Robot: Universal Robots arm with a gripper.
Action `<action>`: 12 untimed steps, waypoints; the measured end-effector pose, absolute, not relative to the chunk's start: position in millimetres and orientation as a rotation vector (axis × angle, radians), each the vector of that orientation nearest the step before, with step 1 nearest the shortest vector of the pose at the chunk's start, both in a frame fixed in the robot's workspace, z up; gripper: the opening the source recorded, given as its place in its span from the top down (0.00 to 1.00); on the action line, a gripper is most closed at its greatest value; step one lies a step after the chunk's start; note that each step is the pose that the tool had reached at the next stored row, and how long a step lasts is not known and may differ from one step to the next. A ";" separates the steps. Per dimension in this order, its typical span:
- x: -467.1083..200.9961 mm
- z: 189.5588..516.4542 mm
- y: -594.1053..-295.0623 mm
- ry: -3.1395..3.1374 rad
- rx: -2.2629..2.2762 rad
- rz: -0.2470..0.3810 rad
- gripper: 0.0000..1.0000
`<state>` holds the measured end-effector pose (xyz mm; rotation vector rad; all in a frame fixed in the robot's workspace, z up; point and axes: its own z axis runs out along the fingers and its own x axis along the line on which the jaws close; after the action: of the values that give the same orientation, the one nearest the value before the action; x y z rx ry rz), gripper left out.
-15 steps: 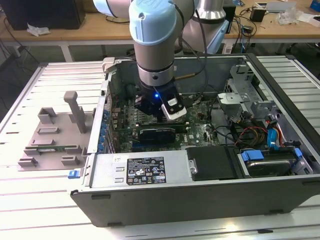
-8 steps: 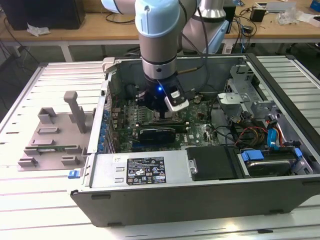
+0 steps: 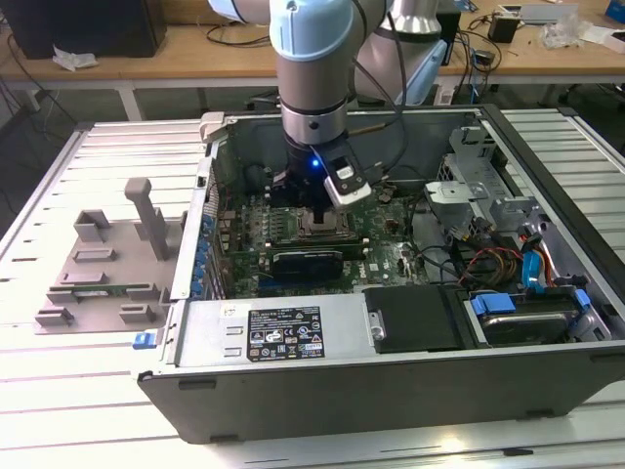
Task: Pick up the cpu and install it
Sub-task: 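Install the second cpu locking lever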
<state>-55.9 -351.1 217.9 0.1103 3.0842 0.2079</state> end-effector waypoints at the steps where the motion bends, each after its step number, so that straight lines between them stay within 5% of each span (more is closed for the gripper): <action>1: -55.0 217.9 -350.9 3.085 0.097 0.208 0.89; 12: -49.1 221.2 -345.8 3.094 0.039 0.200 0.89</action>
<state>-49.1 -345.8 221.2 0.0386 3.0943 0.1997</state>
